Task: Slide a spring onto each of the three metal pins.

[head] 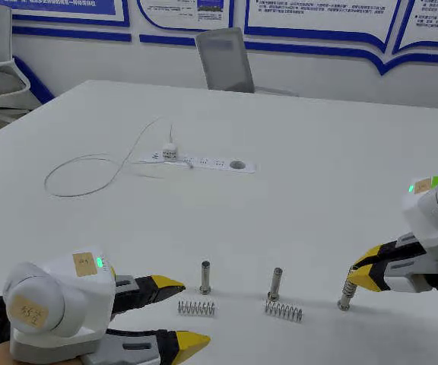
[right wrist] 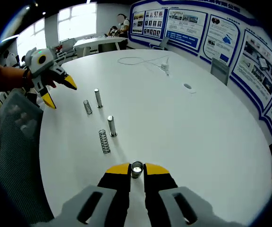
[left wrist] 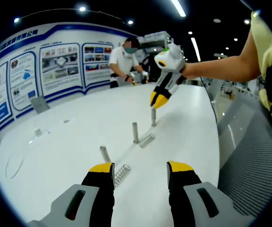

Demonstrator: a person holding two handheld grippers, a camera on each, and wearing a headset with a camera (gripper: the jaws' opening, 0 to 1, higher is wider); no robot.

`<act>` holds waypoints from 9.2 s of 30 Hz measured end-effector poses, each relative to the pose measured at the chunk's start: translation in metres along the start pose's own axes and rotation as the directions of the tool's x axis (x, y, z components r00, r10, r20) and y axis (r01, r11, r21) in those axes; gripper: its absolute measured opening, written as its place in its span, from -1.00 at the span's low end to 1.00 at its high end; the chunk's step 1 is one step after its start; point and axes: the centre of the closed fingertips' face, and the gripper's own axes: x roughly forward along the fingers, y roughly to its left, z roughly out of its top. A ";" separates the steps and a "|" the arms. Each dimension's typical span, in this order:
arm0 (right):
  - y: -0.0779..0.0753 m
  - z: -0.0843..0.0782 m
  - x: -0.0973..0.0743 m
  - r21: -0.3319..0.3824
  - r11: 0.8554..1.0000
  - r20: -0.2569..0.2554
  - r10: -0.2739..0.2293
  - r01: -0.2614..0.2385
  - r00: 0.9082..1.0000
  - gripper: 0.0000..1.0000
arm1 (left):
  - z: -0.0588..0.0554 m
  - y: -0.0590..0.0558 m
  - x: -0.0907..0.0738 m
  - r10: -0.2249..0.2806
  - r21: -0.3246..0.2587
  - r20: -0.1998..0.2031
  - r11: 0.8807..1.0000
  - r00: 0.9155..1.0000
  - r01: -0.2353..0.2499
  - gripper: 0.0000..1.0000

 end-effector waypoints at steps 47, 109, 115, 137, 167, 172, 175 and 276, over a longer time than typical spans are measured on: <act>0.021 0.028 0.005 -0.089 0.996 0.055 0.028 -0.023 0.998 -0.63 | 0.002 -0.001 -0.001 0.004 0.005 -0.001 1.000 1.000 -0.004 -0.09; 0.070 -0.004 0.070 -0.203 0.950 -0.182 0.203 -0.239 0.962 -0.77 | 0.000 -0.012 0.003 -0.021 0.019 -0.022 1.000 1.000 0.022 -0.16; 0.081 -0.003 0.062 -0.233 0.939 -0.187 0.212 -0.253 0.959 -0.77 | -0.002 -0.021 0.012 -0.057 0.038 -0.042 0.998 0.997 0.059 -0.18; 0.134 0.045 0.038 -0.383 0.863 -0.155 0.291 -0.329 0.944 -0.77 | 0.008 -0.036 0.037 -0.129 0.094 -0.052 0.987 0.990 0.133 -0.25; 0.147 0.058 0.027 -0.446 0.825 -0.152 0.311 -0.346 0.938 -0.77 | 0.007 -0.043 0.038 -0.150 0.181 -0.078 0.970 0.986 0.162 -0.76; 0.147 0.060 0.025 -0.453 0.824 -0.149 0.306 -0.340 0.940 -0.77 | 0.009 -0.043 0.038 -0.148 0.194 -0.077 0.968 0.986 0.160 -0.78; 0.146 0.058 0.026 -0.446 0.828 -0.151 0.305 -0.340 0.940 -0.76 | 0.011 -0.044 0.038 -0.148 0.196 -0.072 0.968 0.986 0.159 -0.79; 0.104 0.094 -0.003 -0.338 0.913 0.030 0.253 -0.229 0.967 -0.77 | 0.004 -0.009 0.010 -0.018 0.039 0.005 0.999 1.000 0.017 -0.42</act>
